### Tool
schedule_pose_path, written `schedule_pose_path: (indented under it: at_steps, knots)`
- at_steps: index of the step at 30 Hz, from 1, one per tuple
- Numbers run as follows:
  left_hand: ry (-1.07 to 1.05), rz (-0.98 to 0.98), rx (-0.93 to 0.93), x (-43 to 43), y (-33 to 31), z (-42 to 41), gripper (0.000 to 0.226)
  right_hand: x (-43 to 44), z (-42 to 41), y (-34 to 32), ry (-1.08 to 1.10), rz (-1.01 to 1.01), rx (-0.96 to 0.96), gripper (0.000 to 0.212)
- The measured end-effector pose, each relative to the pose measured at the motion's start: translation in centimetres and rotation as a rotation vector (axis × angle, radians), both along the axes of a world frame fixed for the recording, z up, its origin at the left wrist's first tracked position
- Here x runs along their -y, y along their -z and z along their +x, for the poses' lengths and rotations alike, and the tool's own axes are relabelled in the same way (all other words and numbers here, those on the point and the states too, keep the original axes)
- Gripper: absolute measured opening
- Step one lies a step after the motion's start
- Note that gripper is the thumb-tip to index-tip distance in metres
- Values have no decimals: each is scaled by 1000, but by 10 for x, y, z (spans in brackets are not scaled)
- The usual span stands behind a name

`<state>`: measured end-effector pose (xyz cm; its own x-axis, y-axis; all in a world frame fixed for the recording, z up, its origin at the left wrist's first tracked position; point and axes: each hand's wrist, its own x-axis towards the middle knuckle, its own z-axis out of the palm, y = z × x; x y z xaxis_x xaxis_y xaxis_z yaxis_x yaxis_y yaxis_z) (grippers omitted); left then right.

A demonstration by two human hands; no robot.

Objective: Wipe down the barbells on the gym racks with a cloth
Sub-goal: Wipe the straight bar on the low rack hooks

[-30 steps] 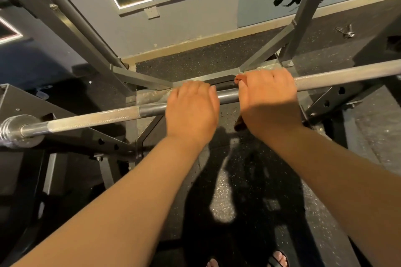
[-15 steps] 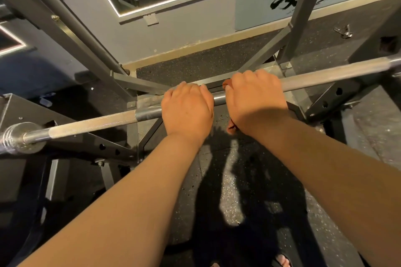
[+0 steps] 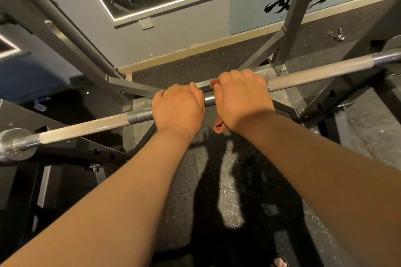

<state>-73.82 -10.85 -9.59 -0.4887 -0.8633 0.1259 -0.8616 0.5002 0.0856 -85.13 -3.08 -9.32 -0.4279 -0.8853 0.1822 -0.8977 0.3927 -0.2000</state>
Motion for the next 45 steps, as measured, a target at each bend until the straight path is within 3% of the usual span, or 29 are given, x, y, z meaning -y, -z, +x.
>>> schedule_pose_path:
  at_steps: [4, 6, 10, 15, 20, 25, 28, 31, 35, 40, 42, 45]
  knots:
    - [-15, 14, -10, 1, -1, -1, 46, -24, 14, 34, -47, -308, -46, 30]
    - [-2, -7, -3, -3, 0, 1, 48, -33, 8, 42, -102, -357, -87, 32]
    - [2, -15, 6, -6, 0, 2, 48, -28, -8, 27, -156, -247, -81, 36]
    - [-15, -12, 15, 4, 0, -4, 50, -7, 8, 20, 23, -147, 19, 33]
    - [16, -25, 18, 5, 2, -4, 50, -26, 10, 31, -90, -284, -8, 27]
    - [16, -29, -33, 3, 3, -2, 50, -2, 5, 9, -7, -61, 46, 42]
    - [107, -68, -7, -7, 8, -6, 48, 9, 12, 11, 63, -56, 25, 57]
    - [106, -69, 17, -6, 7, -10, 51, -4, 3, 25, -63, -200, 37, 45]
    - [87, -47, -28, -3, 6, -11, 50, -29, -33, 24, -248, -155, -30, 41]
    - [62, -69, -48, -5, 8, -17, 50, -16, -26, 23, 92, -231, 27, 33]
    - [44, -66, -31, -4, 7, -18, 51, -11, -4, 30, 26, -219, 17, 26]
    - [40, -58, -20, -2, 8, -16, 52, -17, -13, 28, -248, -190, 51, 32]
